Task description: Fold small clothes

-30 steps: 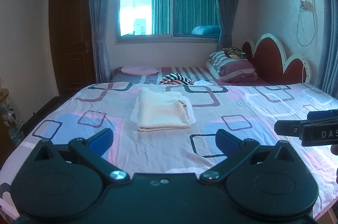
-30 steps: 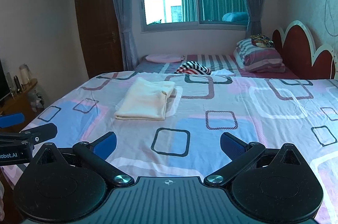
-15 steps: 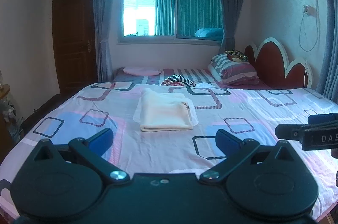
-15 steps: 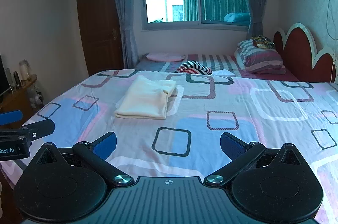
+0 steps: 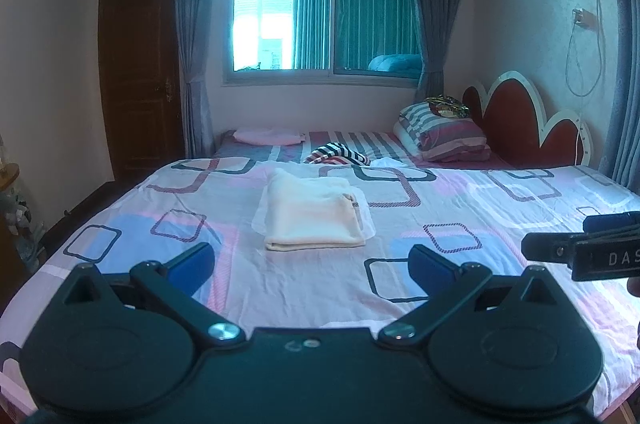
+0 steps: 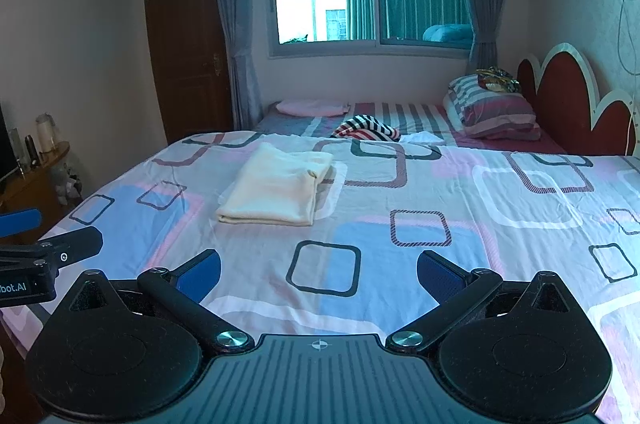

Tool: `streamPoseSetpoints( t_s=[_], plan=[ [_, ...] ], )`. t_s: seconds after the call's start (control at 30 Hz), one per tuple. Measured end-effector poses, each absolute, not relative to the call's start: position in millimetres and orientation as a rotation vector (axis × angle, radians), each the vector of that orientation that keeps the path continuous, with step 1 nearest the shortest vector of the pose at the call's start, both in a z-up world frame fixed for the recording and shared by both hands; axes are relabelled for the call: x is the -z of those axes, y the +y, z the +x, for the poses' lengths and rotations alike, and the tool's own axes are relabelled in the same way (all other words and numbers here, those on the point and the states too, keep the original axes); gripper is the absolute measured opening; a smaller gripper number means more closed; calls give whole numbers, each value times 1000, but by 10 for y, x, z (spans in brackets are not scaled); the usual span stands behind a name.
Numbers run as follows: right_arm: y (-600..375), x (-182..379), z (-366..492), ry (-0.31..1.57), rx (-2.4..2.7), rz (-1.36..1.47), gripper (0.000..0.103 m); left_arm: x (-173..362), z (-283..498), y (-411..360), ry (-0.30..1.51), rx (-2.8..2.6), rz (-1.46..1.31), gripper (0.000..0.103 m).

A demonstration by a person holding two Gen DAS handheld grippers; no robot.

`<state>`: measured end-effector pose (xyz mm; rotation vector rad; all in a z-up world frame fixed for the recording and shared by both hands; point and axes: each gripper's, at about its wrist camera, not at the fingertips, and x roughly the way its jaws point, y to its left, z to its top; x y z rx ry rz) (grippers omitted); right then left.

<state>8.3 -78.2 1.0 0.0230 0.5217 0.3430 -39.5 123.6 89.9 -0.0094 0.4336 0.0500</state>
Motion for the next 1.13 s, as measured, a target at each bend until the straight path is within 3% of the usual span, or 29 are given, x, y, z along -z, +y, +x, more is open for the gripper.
streamPoseSetpoints(
  t_s=[1.13],
  plan=[
    [-804,-7,87,519,-347,23,103,-879,-362,1219,424,-14,9,102]
  ],
)
